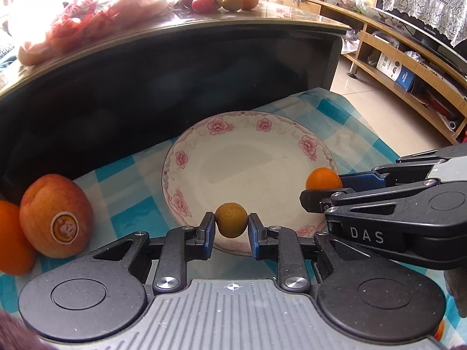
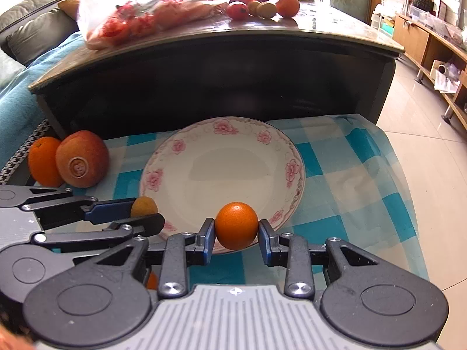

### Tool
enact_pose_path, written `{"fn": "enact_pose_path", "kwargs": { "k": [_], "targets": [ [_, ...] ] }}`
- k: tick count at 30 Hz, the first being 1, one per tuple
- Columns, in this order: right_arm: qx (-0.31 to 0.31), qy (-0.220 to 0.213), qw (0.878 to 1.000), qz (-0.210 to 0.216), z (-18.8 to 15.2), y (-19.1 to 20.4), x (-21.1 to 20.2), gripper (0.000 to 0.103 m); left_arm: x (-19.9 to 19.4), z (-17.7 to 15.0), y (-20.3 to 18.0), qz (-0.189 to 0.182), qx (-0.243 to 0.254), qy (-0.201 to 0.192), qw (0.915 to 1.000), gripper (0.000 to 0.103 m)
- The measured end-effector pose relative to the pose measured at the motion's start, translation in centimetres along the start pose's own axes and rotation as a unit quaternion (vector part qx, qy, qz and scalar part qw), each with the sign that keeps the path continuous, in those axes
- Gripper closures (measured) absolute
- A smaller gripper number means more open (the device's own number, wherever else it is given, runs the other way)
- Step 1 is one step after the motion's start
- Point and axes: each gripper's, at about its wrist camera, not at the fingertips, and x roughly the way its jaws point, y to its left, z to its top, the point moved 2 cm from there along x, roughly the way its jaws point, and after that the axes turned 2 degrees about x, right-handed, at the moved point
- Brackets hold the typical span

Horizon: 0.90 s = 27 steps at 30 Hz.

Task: Organize fruits
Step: 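Carry both fruits over the white bowl and open both grippers to drop them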

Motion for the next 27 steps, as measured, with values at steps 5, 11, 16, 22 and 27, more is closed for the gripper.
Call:
{"fn": "enact_pose_path", "kwargs": {
  "k": [5, 11, 16, 22, 27],
  "targets": [
    [-0.001, 0.003, 1.0, -0.003, 0.6, -0.4, 1.5, 0.068, 0.8, -0.1, 0.4, 0.004, -0.002, 0.007, 1.0, 0.072],
    [-0.006, 0.006, 1.0, 0.0, 0.5, -0.4, 2.8, 0.068, 1.6, 0.1, 0.5, 0.009, -0.001, 0.008, 0.9999, 0.073],
    [0.0, 0.009, 1.0, 0.004, 0.5, -0.6, 3.2, 0.068, 1.6, 0.1, 0.5, 0.013, -0.002, 0.008, 0.9999, 0.071],
    [-0.002, 0.006, 1.0, 0.001, 0.3, -0.5, 3.1, 0.067, 1.4, 0.2, 0.5, 0.017, 0.0, 0.006, 0.9998, 0.065],
    [0.001, 0.003, 1.0, -0.003, 0.5, -0.5, 2.9, 0.067, 1.1, 0.5, 0.9, 0.029, -0.005, 0.0, 0.9996, 0.045]
  ]
}}
